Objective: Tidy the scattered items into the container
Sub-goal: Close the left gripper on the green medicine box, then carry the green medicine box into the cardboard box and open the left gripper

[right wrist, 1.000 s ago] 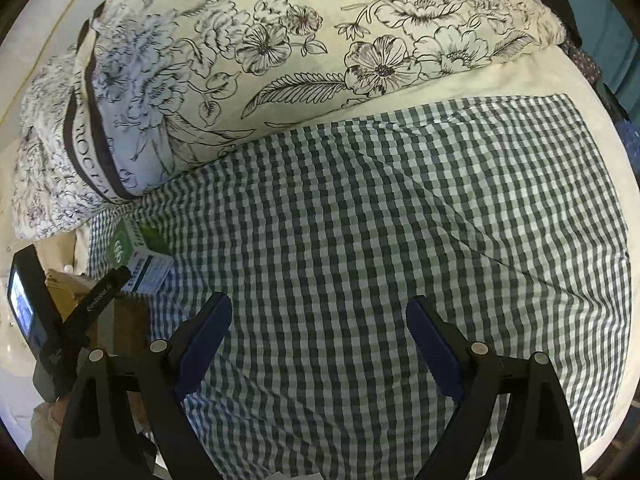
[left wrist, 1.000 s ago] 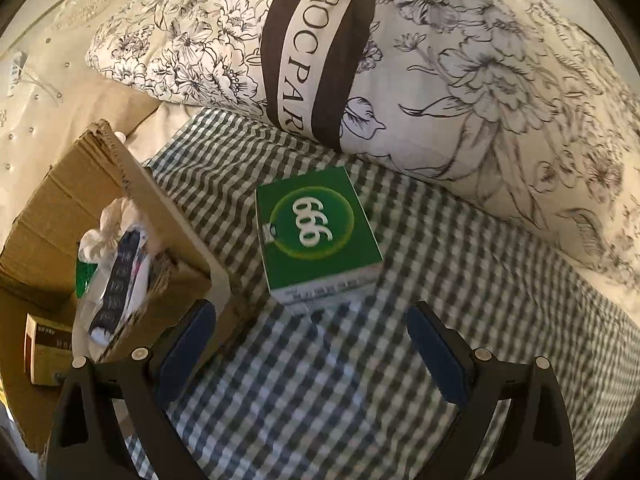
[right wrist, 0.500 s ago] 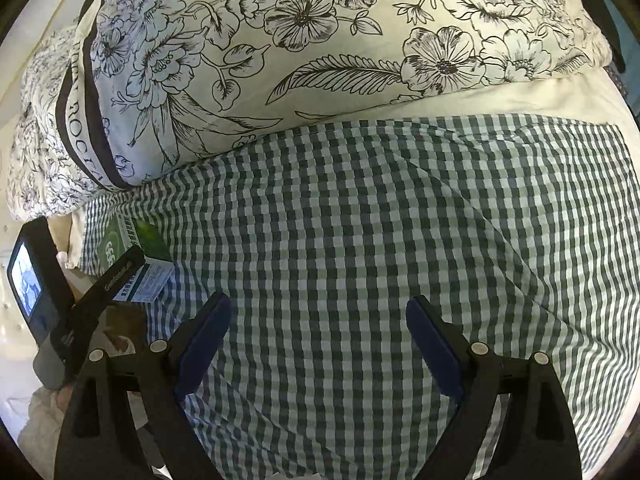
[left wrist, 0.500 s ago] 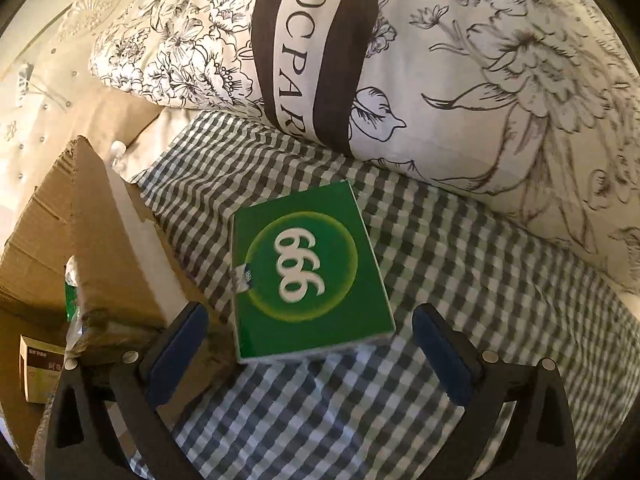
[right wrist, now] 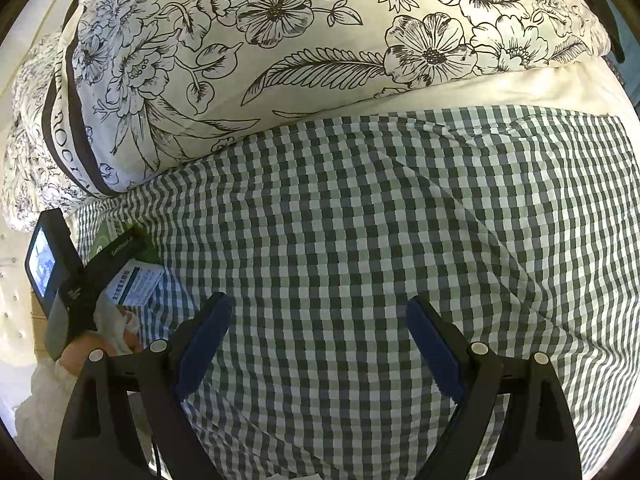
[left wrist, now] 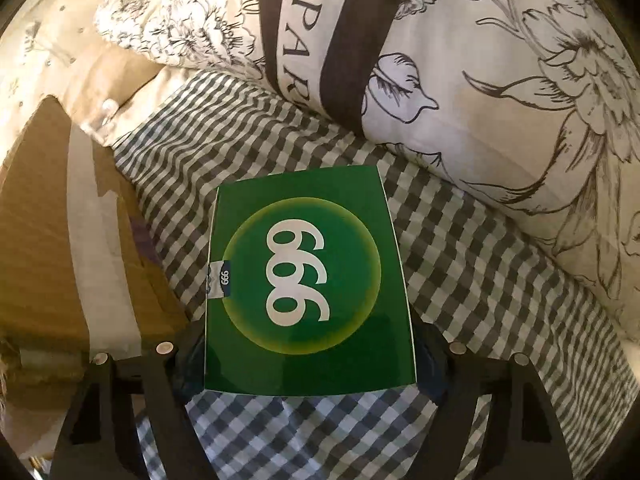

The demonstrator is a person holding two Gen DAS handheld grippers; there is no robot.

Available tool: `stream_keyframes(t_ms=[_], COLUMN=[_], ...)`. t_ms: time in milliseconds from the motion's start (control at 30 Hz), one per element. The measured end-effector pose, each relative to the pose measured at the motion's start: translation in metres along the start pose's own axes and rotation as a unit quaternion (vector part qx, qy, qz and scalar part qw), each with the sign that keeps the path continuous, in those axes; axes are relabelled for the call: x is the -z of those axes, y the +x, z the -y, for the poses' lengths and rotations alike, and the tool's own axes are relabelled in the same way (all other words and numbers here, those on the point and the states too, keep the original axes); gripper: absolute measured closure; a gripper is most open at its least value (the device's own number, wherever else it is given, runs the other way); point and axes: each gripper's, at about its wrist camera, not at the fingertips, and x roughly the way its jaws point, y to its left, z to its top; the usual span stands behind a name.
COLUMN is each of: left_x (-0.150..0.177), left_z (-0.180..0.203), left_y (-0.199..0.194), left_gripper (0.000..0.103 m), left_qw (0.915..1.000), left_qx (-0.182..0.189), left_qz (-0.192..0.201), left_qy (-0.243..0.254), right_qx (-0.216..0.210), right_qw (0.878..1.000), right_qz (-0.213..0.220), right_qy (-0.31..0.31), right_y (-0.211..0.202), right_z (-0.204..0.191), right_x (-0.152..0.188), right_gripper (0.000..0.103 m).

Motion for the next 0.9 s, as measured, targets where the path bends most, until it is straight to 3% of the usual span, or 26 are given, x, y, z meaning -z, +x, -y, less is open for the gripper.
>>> stream_keyframes(t_ms=[167,433,633,900], left_x=[0.002,0.014,0.023,0.042], left_z=[-0.004,-0.012,-0.048,-0.128], left_y=[-0.016,-0.101,-0.172,-0.236], left_gripper=[0.023,0.023,0.023,0.022], left_qw=[0.9995,0.9939,0.9874,0.9829], left_qx=[0.027,0.064,0.081,0.071], left_qz=[-0.001,0.066,0.117,0.152], left_qy=[0.013,0.060,0.069,0.076], right_qx=[-0.004,-0.011,-0.038,-0.086], right_qw=[1.000,0.999,0.997,0.990], right_qz=[0.005,0.036,0.067,0.095], right_qy=[0.000,-0.017,-0.027,-0.062], right_y=[-0.007,-0.046,-0.087,-0.131], right_z=[-0.002,-0.020,-0.049,-0.098], right_x=[0.001,0.007,0.027,0.089], right_gripper=[0.014,0.014,0.014,0.014])
